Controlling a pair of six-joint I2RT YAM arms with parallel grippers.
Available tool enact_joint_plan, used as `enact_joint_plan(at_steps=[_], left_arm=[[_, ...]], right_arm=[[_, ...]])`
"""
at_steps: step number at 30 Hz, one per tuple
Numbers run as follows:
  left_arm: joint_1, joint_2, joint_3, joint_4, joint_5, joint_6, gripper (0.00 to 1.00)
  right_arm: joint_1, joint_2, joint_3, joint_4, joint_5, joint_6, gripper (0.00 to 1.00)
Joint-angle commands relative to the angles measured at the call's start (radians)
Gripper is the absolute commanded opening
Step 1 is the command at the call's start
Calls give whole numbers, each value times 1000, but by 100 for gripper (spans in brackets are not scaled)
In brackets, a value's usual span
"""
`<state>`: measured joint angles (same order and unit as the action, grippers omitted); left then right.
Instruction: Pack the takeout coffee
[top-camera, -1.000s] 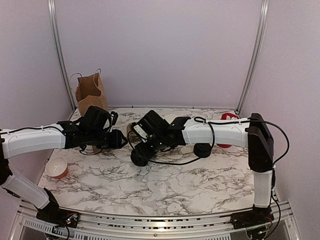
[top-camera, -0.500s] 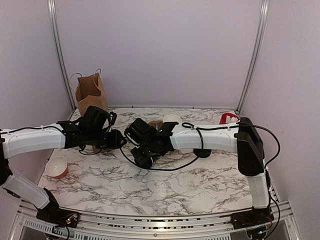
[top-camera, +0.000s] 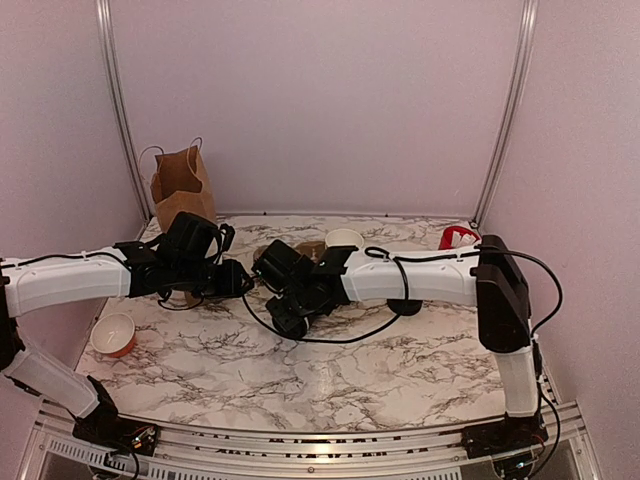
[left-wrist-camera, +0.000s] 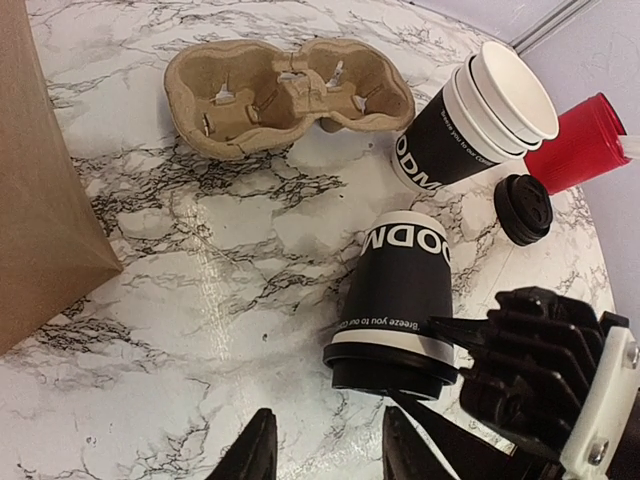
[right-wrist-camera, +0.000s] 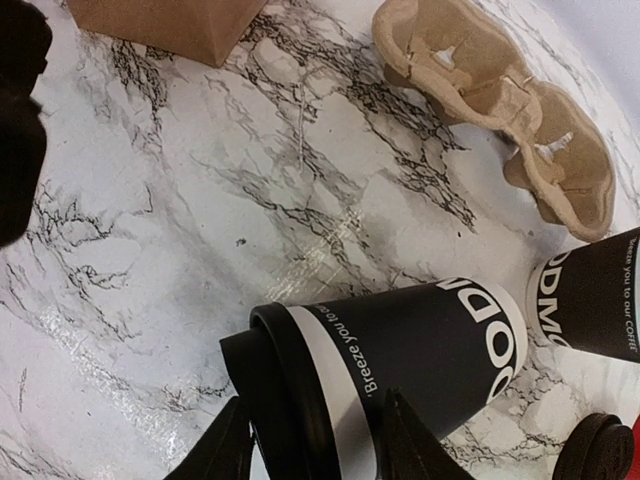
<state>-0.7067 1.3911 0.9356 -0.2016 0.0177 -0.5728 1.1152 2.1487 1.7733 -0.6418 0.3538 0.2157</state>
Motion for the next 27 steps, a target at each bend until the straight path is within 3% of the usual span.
enact_joint_plan(at_steps=[1,7,15,27], left_arm=[[6,3,-9,-13,8,6,36],[7,2,-11,-10,11,7,36],[6,2,-21,2,19,7,36],[7,17,-25,17,33,8,36]], right_arm=[[6,-33,-18,-84,-7,28,39],[-13,-118,-8,-53,-96,45,32],[-98,-255,-125,66,-276,91,26],[-46,-110,-72,-24,-198,56,33]])
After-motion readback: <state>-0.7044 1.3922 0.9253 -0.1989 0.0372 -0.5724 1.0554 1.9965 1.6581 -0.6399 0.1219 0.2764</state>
